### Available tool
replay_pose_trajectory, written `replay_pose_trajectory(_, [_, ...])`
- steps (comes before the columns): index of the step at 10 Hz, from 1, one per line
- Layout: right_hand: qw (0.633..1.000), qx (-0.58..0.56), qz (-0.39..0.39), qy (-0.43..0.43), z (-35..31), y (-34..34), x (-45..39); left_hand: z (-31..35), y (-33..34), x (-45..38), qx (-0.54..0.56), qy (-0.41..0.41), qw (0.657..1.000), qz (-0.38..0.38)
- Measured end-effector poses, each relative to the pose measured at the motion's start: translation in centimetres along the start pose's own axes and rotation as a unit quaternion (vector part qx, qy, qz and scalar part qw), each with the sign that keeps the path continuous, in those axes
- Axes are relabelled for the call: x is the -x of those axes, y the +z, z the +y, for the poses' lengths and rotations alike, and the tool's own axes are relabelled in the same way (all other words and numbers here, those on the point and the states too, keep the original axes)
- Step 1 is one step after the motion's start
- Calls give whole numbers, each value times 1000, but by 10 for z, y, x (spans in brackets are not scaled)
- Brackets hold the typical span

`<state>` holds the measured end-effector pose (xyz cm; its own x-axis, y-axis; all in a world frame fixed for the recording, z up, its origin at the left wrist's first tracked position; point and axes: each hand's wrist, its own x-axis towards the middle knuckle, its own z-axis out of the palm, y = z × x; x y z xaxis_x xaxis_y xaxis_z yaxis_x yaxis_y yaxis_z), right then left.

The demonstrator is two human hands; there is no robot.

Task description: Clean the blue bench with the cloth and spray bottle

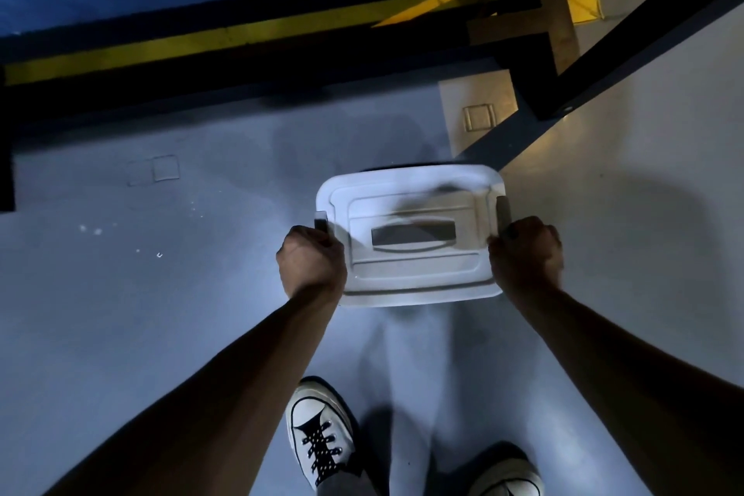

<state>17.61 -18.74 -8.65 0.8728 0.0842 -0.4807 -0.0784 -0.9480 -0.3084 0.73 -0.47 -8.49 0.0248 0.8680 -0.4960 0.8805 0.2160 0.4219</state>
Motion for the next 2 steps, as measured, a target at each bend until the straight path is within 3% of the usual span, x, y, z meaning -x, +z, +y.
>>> replay_pose_trajectory(2, [998, -6, -52, -19, -3, -27, 11, -3, -31, -9, 29, 1, 990, -135])
